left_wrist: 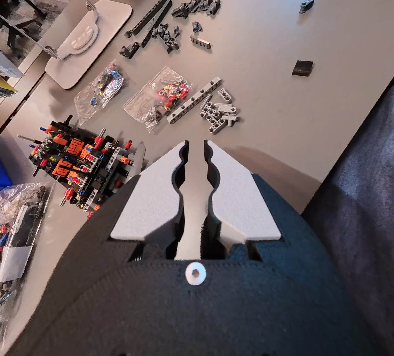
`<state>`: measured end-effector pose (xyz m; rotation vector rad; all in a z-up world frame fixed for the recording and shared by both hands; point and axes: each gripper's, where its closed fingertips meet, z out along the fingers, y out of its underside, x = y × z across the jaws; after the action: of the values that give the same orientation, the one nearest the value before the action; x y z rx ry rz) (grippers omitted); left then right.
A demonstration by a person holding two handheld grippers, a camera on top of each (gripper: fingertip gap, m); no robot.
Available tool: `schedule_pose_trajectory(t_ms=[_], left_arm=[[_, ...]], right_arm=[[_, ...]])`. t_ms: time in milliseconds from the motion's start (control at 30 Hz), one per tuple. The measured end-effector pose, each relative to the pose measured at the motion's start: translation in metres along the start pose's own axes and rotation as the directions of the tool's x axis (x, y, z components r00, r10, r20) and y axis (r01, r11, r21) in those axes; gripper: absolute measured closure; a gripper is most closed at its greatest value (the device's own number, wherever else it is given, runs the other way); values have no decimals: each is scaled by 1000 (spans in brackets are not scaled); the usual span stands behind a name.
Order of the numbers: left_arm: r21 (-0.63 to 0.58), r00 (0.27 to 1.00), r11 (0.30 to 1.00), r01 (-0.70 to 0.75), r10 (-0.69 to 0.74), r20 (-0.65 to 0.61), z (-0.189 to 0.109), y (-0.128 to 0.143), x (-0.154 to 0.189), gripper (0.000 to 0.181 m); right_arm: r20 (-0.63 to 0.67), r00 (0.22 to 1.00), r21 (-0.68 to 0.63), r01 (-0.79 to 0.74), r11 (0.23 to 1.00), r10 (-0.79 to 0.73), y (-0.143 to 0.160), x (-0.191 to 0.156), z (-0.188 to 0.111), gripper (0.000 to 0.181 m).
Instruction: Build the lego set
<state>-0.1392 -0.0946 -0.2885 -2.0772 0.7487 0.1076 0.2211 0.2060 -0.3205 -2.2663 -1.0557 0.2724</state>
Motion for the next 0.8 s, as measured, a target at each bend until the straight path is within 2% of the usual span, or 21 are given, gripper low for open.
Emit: schedule_pose_trajectory(t_ms=[233, 333, 533, 700, 800], left_arm=[[0, 1000, 1000, -4, 4, -18, 6, -1, 3, 169], [2, 1000, 1000, -1, 1, -18, 6, -1, 2, 169], [-4, 1000, 1000, -10, 10, -28, 6, 0, 4, 169], [9, 1000, 1000, -19, 19, -22, 0, 0, 0, 167], [14, 999, 999, -30, 31, -13, -4, 1, -5, 167]], right_arm=[[18, 989, 61, 145, 987, -147, -24, -40, -24, 165], [79, 971, 93, 219, 971, -226, -38, -75, -32, 167], [150, 879, 126, 436, 891, -452, -57, -154, -37, 168], [238, 846, 206, 436, 876, -477, -69, -212, -44, 166], [284, 825, 215, 441, 871, -488, -65, -238, -44, 164]])
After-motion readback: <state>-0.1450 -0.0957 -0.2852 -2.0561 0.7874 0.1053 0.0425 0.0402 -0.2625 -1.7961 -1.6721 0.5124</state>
